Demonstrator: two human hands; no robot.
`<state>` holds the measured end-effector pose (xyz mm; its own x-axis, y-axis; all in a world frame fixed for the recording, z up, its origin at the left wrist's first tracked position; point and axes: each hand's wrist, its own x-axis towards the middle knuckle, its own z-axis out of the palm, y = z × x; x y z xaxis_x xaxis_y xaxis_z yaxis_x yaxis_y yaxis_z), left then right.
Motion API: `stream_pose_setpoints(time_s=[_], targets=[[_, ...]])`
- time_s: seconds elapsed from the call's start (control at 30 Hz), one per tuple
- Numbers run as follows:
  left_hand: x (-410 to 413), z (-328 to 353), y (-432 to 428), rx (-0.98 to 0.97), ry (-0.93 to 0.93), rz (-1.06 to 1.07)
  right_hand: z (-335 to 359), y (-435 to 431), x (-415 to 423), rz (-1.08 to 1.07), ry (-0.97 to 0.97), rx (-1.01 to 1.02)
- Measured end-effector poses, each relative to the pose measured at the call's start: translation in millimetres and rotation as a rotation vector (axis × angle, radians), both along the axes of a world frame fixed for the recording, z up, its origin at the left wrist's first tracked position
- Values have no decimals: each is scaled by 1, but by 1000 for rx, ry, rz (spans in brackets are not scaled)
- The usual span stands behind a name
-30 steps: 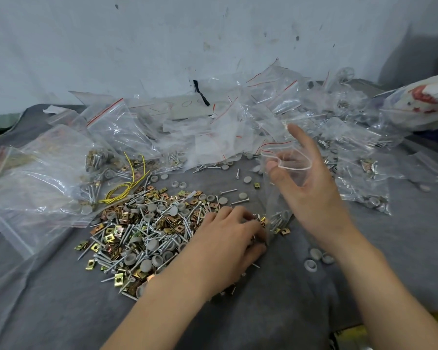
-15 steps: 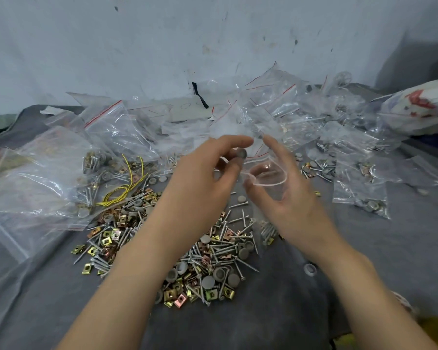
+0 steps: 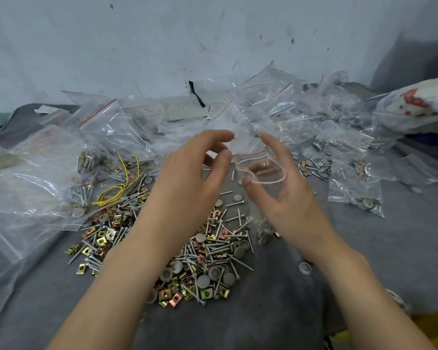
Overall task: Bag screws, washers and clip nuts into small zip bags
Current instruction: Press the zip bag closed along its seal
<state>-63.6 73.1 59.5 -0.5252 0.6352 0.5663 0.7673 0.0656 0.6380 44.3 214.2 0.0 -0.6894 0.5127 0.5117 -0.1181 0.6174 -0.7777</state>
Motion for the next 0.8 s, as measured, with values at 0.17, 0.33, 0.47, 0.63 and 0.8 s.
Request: stream_pose_setpoints(time_s=[0.17,0.33,0.47,0.63,0.8], targets=[[-6,-17,-5,-470,45,3,2,3,4,-13,31,-15],[8,-33,-9,-850,110,-203,6,7,6,-34,60,-52],[15,-41,-9,-898,222,-211,7,7,8,-44,75,-41],[16,-44,-9,-849,232,-218,7,8,8,-41,64,-38],[-3,-32,-14,-615,-28,-161,6,7,7,-21,53,-41]])
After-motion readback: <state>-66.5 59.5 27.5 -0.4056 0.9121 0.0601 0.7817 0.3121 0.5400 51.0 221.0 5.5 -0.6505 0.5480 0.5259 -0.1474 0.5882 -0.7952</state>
